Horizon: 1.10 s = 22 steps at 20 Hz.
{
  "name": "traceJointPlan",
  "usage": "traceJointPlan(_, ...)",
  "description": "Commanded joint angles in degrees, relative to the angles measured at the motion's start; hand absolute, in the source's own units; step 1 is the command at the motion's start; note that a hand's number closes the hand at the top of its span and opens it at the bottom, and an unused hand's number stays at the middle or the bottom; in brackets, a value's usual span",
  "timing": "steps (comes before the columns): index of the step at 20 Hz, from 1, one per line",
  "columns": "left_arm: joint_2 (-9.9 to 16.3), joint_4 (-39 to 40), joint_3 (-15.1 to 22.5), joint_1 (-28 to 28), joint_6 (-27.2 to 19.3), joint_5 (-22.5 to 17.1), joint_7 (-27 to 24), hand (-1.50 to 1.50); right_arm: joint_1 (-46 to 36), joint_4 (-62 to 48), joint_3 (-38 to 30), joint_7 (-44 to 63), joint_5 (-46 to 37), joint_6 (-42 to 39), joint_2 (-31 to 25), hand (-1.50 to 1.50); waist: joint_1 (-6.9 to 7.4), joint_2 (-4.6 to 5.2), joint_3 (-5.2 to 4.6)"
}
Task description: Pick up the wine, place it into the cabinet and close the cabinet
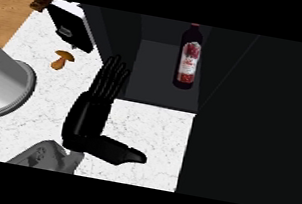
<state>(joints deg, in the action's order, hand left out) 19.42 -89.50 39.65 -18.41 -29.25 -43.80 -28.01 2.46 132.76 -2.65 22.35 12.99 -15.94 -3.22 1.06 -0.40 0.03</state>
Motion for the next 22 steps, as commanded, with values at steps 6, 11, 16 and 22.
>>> traceJointPlan(6, 6.4, -20.2, 0.5, 13.7, -4.3, 4.7, 4.2, -1.5, 0.5, -2.7, 1.5, -3.0, -1.9, -7.6, -4.6, 1.5, -0.41, 0.23, -0.01)
traceJointPlan(11, 9.2, -23.7, -2.1, 17.5, -7.6, 6.5, 3.4, -1.5, 3.8, 6.2, 10.0, 5.9, 1.0, -12.4, -8.2, 1.5, -0.67, 0.07, -0.05)
traceJointPlan(16, 14.5, -27.9, -7.4, 28.3, -2.1, 5.1, -1.3, -1.5, 8.2, 6.5, 12.5, 7.1, 6.9, -14.6, -8.5, 1.5, -0.55, 0.2, -0.06)
traceJointPlan(22, 21.2, -32.5, -19.9, 37.3, 6.3, -2.8, -2.5, -1.5, 7.1, 10.9, 22.8, 12.7, 5.0, -10.1, -4.9, 1.5, -0.17, 0.18, -0.16)
